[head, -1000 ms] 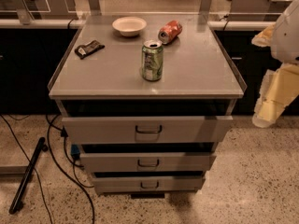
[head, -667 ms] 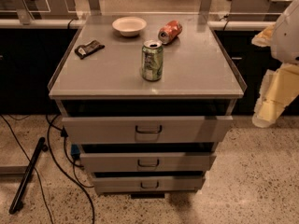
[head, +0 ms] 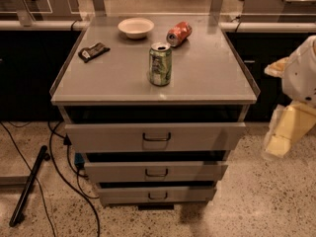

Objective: Open middle drawer

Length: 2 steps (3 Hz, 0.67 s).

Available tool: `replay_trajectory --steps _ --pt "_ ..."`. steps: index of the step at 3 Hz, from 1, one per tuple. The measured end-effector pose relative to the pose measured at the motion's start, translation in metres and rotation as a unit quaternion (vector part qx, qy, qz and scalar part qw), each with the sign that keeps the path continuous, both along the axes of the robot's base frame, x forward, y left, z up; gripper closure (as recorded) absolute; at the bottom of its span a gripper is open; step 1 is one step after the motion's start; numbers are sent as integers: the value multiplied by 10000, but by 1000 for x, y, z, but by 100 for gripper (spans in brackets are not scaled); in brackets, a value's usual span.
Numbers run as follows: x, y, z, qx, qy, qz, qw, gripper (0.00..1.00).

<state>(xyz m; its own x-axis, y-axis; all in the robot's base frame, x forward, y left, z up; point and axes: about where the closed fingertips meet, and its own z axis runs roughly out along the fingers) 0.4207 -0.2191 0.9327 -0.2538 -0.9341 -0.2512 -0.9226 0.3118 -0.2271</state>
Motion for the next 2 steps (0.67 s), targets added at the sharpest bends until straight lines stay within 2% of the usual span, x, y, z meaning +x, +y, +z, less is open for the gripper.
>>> replay_trajectory --steps 2 --pt "-26 9 -87 459 293 -69 9985 0"
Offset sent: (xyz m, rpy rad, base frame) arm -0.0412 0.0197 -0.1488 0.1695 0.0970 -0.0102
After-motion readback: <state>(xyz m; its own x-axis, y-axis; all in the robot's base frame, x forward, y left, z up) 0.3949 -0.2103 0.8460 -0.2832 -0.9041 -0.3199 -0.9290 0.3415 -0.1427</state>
